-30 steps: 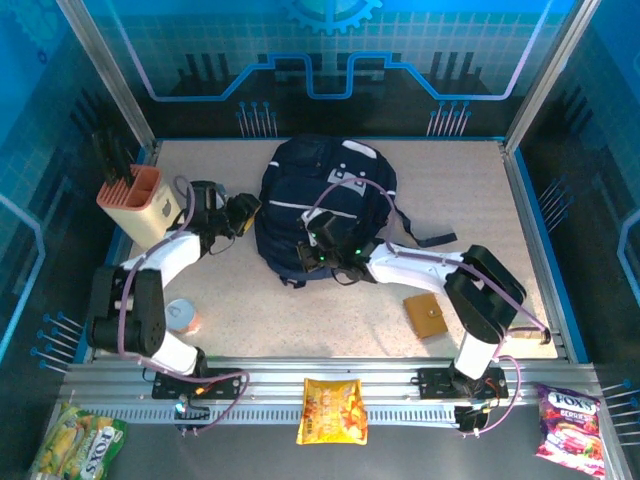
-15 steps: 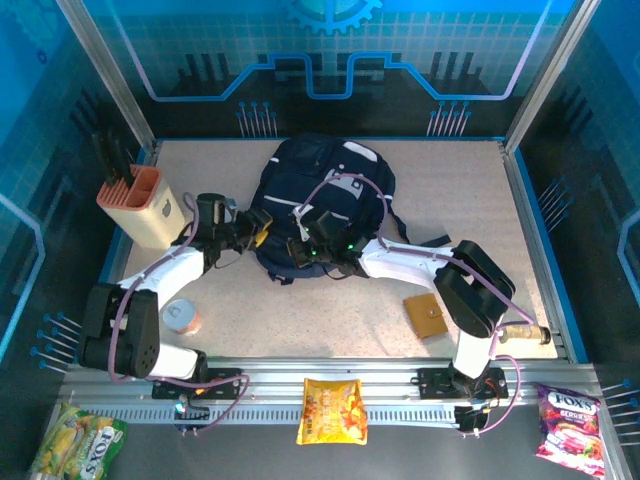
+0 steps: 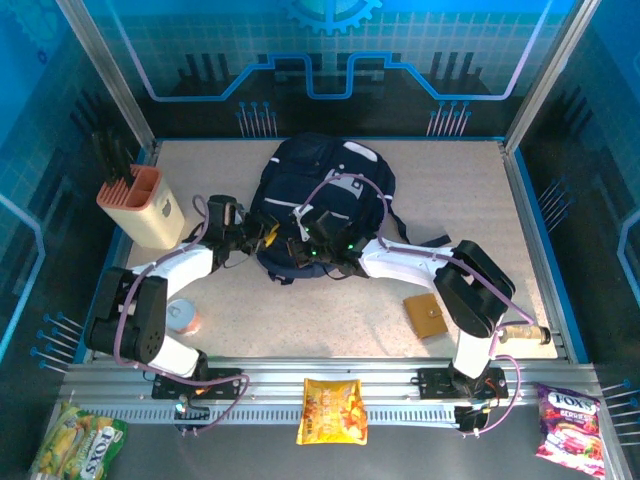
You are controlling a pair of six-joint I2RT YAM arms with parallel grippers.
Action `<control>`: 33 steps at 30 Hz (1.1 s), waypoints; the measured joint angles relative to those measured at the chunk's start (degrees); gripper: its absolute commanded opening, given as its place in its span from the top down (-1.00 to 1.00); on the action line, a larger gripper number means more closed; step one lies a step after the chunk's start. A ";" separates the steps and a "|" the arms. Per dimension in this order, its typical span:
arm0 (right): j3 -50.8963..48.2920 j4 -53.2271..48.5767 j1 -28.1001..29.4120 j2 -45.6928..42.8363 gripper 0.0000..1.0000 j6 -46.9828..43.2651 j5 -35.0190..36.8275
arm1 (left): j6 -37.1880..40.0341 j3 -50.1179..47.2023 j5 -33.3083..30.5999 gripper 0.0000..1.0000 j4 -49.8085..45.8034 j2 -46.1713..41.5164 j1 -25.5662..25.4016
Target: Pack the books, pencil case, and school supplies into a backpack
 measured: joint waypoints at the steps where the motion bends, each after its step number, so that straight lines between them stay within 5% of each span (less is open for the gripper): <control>1: 0.00 -0.02 0.04 0.00 1.00 0.00 0.20 | -0.04 -0.04 -0.15 0.64 -0.04 0.07 -0.02; 7: -1.01 -0.24 0.61 -0.37 1.00 -0.02 2.47 | 0.28 -0.04 -0.44 0.99 -0.35 0.09 -0.35; 20: -14.12 -3.30 -0.04 -12.59 1.00 -2.43 11.37 | 3.74 0.83 -0.15 1.00 -2.91 0.09 -0.55; 33: -18.88 -6.54 -11.08 -18.93 1.00 -7.54 7.50 | 8.76 2.21 1.53 1.00 -5.70 0.09 1.07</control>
